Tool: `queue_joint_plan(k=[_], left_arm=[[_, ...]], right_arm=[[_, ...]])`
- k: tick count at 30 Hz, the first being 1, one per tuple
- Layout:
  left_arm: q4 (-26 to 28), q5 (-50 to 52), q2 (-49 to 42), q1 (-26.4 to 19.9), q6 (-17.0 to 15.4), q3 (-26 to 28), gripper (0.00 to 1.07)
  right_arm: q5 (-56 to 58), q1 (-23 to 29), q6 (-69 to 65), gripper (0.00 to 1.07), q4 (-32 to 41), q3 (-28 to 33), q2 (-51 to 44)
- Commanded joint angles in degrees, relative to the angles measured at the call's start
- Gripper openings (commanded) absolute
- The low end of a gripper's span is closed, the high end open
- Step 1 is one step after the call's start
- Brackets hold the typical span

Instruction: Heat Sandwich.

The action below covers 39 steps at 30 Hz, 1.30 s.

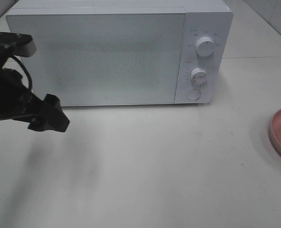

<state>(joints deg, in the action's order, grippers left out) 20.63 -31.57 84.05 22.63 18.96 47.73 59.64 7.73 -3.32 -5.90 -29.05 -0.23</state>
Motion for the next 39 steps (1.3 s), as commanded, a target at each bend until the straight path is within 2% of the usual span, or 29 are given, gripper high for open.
queue_joint_plan(k=[1, 4, 11, 12, 15, 17, 18, 20, 22, 35, 39], left_arm=[[-0.06, -3.95, -1.95, -2.92, -0.40, -0.23, 1.02], [-0.52, -8.25, -4.81, -8.08, -2.52, -0.23, 1.02], [-3.90, -12.89, -9.05, -13.92, -6.36, -0.23, 1.02], [-6.07, -14.04, -10.77, -15.30, -8.25, -0.23, 1.02], [-8.19, -14.95, -12.49, -16.04, -9.80, -0.23, 1.02], [-11.97, -16.79, -15.36, -16.44, -13.01, -0.23, 1.02], [-11.97, -16.79, -15.36, -16.44, -13.01, -0.23, 1.02], [-15.87, -19.48, -17.88, -16.44, -15.99, -0.23, 1.02], [-17.88, -21.31, -19.77, -16.44, -17.53, -0.23, 1.02], [-18.22, -28.71, -32.49, -16.44, -17.65, -0.23, 1.02], [-18.11, -29.62, -36.38, -16.44, -16.16, -0.23, 1.02]], right_arm=[[-0.29, -0.17, 0.17, 0.76, -0.11, 0.06, -1.55], [-0.29, -0.17, 0.17, 0.76, -0.11, 0.06, -1.55], [-0.29, -0.17, 0.17, 0.76, -0.11, 0.06, -1.55], [-0.29, -0.17, 0.17, 0.76, -0.11, 0.06, -1.55], [-0.29, -0.17, 0.17, 0.76, -0.11, 0.06, -1.55], [-0.29, -0.17, 0.17, 0.76, -0.11, 0.06, -1.55], [-0.29, -0.17, 0.17, 0.76, -0.11, 0.06, -1.55], [-0.29, -0.17, 0.17, 0.76, -0.11, 0.06, -1.55], [-0.29, -0.17, 0.17, 0.76, -0.11, 0.06, -1.55], [-0.29, -0.17, 0.17, 0.76, -0.11, 0.06, -1.55], [-0.29, -0.17, 0.17, 0.76, -0.11, 0.06, -1.55]])
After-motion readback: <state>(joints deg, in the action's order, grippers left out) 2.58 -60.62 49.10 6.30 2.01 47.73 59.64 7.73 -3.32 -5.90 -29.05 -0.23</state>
